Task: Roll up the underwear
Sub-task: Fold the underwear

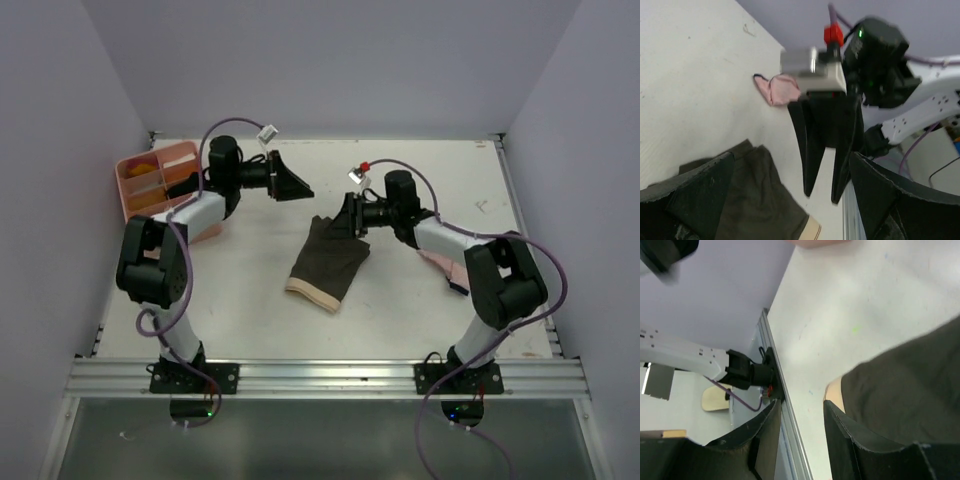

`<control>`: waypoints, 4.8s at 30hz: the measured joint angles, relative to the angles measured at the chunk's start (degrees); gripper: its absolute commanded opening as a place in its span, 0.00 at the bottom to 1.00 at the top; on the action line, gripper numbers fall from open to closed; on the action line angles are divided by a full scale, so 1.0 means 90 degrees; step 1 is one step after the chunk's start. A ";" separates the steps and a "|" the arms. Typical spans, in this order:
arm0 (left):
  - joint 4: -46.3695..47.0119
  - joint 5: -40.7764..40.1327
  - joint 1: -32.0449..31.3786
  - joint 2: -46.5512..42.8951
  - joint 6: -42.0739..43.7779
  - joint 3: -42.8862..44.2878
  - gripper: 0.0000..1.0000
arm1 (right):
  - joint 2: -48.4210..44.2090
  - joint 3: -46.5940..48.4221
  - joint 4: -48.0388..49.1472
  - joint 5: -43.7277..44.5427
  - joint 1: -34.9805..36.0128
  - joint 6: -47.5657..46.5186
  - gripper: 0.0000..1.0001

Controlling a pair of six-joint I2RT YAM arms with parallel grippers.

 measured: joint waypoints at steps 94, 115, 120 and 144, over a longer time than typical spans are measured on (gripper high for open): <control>-0.8451 -0.0928 0.0070 -0.0410 0.8415 0.0350 0.87 | 0.0945 0.0389 -0.0070 0.0189 -0.0821 0.0962 0.38; -0.6734 -0.1163 0.0000 -0.1151 0.7157 -0.1559 1.00 | 0.2018 0.1746 -0.3495 0.0376 -0.0821 -0.2327 0.39; -0.6683 -0.2397 0.0002 -0.3075 0.7839 -0.1401 1.00 | 0.1168 0.2178 -0.4371 0.0391 -0.0780 -0.3070 0.40; -0.5200 -0.4204 -0.1309 -0.4374 1.3767 -0.4619 0.45 | 0.2635 0.2664 -0.4680 0.0831 0.0442 -0.3417 0.39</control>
